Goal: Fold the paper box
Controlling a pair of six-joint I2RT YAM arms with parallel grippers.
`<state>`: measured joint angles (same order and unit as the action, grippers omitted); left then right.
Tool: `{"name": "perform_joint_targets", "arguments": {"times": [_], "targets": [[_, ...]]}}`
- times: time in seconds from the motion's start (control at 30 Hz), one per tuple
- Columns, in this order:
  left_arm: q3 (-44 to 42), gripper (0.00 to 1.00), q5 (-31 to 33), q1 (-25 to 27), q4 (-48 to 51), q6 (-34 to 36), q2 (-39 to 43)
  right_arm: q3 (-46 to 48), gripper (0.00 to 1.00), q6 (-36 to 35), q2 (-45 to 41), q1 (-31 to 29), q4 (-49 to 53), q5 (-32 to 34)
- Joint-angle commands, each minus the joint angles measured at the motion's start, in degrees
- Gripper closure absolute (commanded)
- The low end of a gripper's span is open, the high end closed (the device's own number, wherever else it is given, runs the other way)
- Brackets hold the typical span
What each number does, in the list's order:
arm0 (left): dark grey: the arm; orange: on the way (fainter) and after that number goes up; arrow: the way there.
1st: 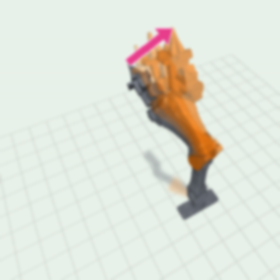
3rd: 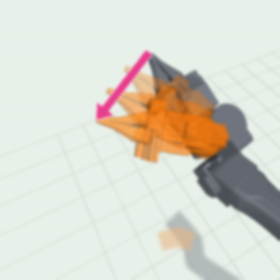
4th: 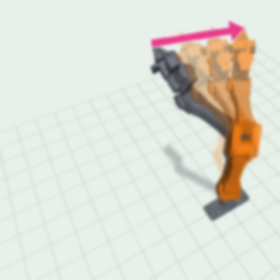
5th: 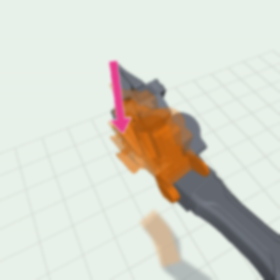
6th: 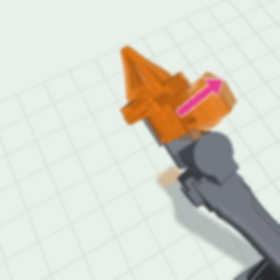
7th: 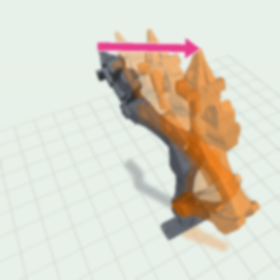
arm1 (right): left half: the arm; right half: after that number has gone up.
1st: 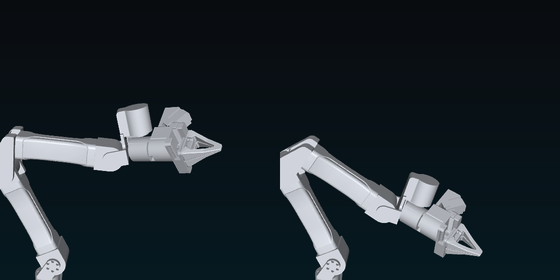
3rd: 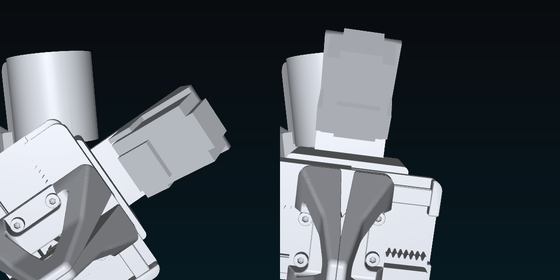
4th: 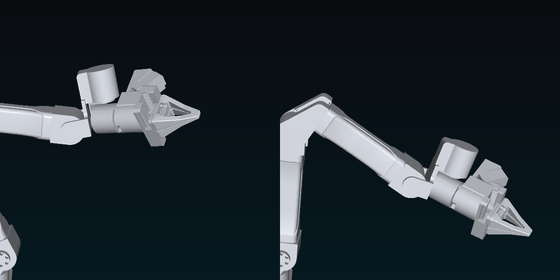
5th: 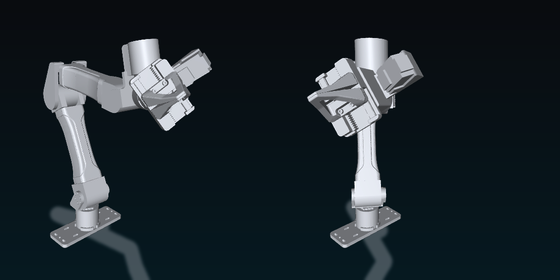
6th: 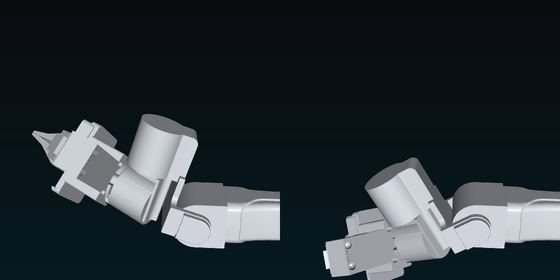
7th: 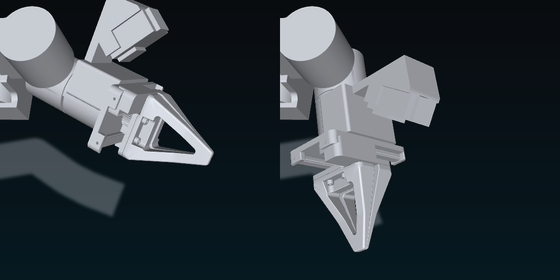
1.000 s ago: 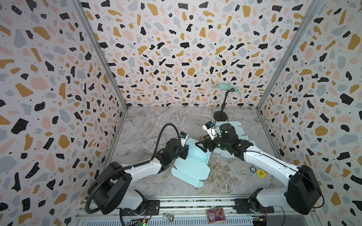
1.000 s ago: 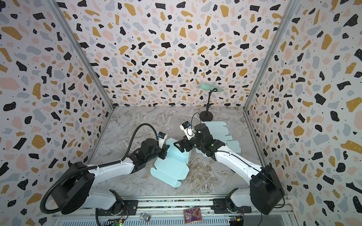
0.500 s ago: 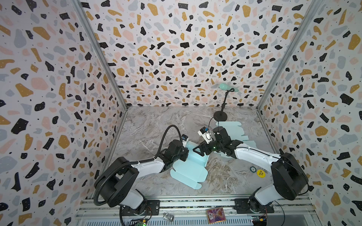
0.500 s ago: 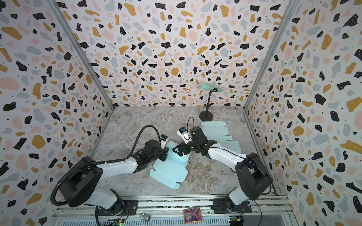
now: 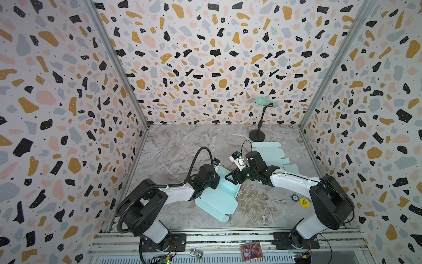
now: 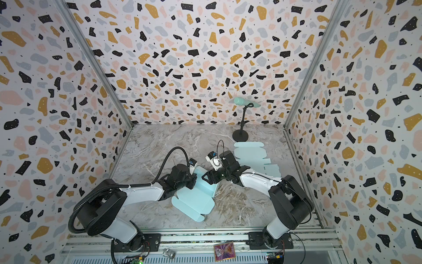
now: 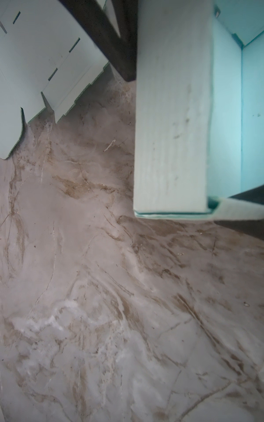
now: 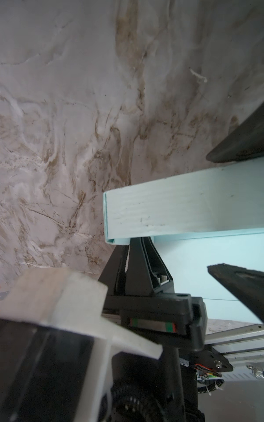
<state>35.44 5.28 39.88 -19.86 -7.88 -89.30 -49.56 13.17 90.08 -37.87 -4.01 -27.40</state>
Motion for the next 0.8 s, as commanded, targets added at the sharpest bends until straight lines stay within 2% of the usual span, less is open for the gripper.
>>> {"name": "perform_joint_targets", "arguments": {"times": [0.0, 0.47, 0.63, 0.77], "targets": [[1.01, 0.94, 2.19, 0.29, -1.15, 0.93, -1.58, 0.57, 0.30, 0.90, 0.37, -1.36, -0.01, -1.34], [0.06, 0.84, 2.81, 0.36, -1.49, 1.27, -0.75, -0.25, 0.32, 0.62, -0.79, -1.51, 2.91, 4.04], [-0.46, 0.80, 2.54, 0.38, -1.68, 0.89, -0.02, -1.83, 0.33, -0.47, -1.07, -2.73, 6.67, 10.51], [-0.68, 0.77, 2.54, 0.44, -1.69, 0.93, 0.00, -2.16, 0.33, -0.46, -1.06, -2.89, 7.31, 12.01]]}}
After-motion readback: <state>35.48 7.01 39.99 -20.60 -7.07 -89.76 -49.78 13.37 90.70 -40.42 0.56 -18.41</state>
